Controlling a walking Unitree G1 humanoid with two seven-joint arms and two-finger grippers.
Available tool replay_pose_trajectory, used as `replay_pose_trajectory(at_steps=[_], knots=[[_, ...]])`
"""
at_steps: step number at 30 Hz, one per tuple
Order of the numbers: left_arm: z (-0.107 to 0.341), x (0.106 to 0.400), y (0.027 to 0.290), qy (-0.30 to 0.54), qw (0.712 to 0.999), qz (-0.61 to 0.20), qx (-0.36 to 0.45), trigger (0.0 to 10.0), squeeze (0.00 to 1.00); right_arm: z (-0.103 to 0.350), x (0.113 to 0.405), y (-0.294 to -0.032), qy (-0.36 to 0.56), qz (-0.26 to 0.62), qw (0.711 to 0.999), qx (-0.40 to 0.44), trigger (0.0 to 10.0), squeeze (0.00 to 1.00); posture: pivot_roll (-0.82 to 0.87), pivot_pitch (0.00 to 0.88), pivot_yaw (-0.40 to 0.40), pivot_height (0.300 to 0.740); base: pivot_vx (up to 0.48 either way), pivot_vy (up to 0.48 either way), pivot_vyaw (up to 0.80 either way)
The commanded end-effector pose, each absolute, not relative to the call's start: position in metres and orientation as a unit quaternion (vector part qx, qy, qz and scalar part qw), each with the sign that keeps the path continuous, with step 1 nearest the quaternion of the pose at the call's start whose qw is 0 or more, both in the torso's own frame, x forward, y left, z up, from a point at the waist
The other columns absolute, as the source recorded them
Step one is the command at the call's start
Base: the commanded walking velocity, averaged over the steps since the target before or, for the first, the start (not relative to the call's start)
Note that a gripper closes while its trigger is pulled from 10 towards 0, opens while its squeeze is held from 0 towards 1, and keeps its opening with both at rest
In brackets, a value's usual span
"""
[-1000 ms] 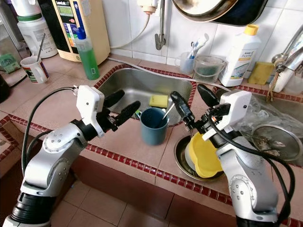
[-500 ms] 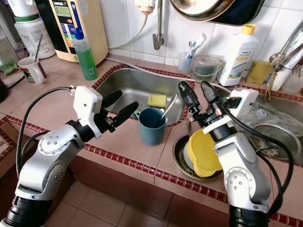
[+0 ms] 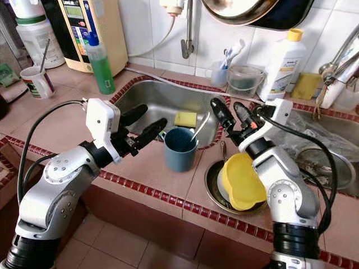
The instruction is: Kitchen organization
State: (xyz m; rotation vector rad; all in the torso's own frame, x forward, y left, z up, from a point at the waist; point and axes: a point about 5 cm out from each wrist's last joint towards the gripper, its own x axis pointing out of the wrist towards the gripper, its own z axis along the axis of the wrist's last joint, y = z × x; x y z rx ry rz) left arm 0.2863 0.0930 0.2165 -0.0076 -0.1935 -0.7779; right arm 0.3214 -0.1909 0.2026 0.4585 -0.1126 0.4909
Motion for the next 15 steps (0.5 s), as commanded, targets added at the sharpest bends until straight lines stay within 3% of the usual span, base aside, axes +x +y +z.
replay_pose_trajectory(at_steps=[1,15], knots=[[0.2200,0.2844,0.0933,-0.100,0.922,-0.375,-0.004,10.0,0.00,0.2064,0.3231,-0.1884,-0.045,0.258,0.940,0.219,10.0,0.00,-0.02,0.016,0.001,0.740,0.000,0.000,0.00],[0.2211,0.2831,0.0899,-0.100,0.923,-0.372,-0.014,10.0,0.00,0.2076,0.3191,-0.1904,-0.004,0.302,0.935,0.186,10.0,0.00,-0.04,0.019,-0.015,0.740,0.000,0.000,0.00]])
